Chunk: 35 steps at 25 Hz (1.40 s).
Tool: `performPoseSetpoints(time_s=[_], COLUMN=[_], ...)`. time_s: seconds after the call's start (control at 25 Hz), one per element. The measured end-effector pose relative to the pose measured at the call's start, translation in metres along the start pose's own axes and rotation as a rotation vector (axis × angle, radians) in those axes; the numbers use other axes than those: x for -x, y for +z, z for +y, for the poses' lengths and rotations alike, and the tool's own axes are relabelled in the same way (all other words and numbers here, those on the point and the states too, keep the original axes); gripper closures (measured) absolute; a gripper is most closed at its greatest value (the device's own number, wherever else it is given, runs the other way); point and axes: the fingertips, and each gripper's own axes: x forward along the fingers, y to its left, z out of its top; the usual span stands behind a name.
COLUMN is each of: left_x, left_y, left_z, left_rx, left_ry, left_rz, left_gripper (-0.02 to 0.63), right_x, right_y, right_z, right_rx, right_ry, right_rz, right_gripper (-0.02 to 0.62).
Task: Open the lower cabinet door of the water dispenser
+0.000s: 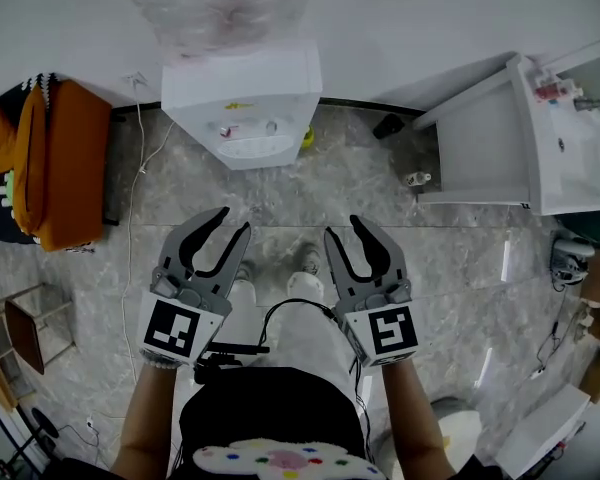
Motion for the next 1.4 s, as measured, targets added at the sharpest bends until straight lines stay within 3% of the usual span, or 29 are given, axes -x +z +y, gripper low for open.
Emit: performPoseSetpoints(time_s=[0.48,0.84,1.4], left_x=[-0.044,-0.082,-0.121], left_y=[-0.046,-0.081,-0.153], left_z=[0.008,0.011,-0.003], left_rx=[-0.006,0.062,0.094], left_ry=[0.004,0.053,0.071], left_rz=[0.051,0.088,0.148], left_gripper=[0.486,0.486,0.486], right_x=[-0.039,-0.072,-0.127], right_y=[-0.044,-0.086,-0.161], right_z=[-0.024,-0.059,-0.096], right_rx=[0.026,0.051,0.049], right_ry=[0.066,0.087,0.111], right_rz=[0.008,0.065,0.099], right_gripper=[0.463,0.463,0.453])
